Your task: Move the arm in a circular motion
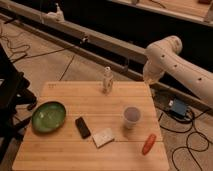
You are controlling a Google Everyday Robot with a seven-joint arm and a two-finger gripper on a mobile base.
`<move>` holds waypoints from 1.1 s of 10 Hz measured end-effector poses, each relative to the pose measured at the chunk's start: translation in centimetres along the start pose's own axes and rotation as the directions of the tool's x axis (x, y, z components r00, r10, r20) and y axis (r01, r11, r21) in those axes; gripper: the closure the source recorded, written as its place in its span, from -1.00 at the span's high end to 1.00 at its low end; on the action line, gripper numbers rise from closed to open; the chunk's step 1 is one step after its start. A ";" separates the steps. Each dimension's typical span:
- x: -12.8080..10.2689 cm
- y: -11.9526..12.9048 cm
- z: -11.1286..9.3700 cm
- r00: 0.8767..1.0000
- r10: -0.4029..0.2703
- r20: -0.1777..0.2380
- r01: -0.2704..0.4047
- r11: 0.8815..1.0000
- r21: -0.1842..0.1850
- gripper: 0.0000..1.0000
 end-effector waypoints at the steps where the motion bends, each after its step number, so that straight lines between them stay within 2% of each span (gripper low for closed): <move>1: 1.6 0.2 0.1 1.000 0.019 -0.018 -0.020 1.000 -0.024 -1.00; 3: 4.0 -1.3 0.5 0.999 0.031 -0.041 -0.033 0.998 -0.049 -1.00; 5: 4.8 -4.7 0.9 0.999 0.001 -0.043 -0.003 0.999 -0.034 -1.00; 7: 2.8 -8.9 2.1 0.997 -0.082 -0.002 0.082 0.997 0.007 -1.00; 8: 1.0 -10.7 2.7 0.991 -0.132 0.031 0.131 0.991 0.035 -1.00; 9: -1.7 -12.3 3.2 0.977 -0.200 0.074 0.195 0.978 0.069 -1.00; 11: -4.4 -12.6 3.3 0.957 -0.269 0.111 0.259 0.961 0.097 -1.00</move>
